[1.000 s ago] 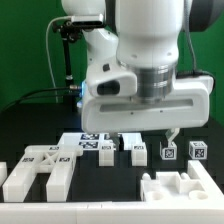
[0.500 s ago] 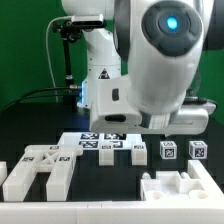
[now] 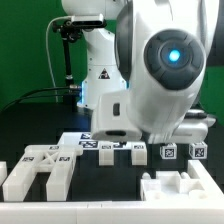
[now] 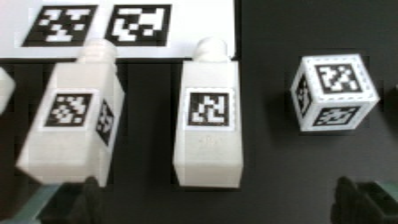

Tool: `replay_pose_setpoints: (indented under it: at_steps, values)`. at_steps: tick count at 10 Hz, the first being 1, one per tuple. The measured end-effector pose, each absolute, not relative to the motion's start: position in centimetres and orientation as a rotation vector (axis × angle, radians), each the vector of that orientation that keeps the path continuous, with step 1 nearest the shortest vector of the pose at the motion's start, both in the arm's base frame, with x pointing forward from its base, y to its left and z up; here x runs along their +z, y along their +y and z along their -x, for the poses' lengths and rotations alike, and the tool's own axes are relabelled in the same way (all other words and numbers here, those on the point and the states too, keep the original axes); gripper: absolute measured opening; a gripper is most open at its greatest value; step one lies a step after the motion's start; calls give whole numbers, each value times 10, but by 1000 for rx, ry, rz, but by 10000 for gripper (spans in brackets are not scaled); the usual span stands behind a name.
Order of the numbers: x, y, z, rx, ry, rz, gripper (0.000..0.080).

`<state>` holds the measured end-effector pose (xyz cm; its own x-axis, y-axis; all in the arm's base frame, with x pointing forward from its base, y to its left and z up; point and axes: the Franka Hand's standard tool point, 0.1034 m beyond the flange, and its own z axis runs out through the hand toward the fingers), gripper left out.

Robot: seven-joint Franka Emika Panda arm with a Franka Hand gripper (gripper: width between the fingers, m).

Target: Assemble chair

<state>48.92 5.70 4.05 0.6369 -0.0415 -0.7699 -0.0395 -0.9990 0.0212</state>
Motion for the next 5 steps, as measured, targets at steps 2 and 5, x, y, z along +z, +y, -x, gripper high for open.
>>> replay_pose_setpoints:
  at_steps: [2, 5]
  values:
    - [22, 57, -463, -1399, -71, -2804, 649]
    - [8, 59, -452, -1495, -92, -2744, 649]
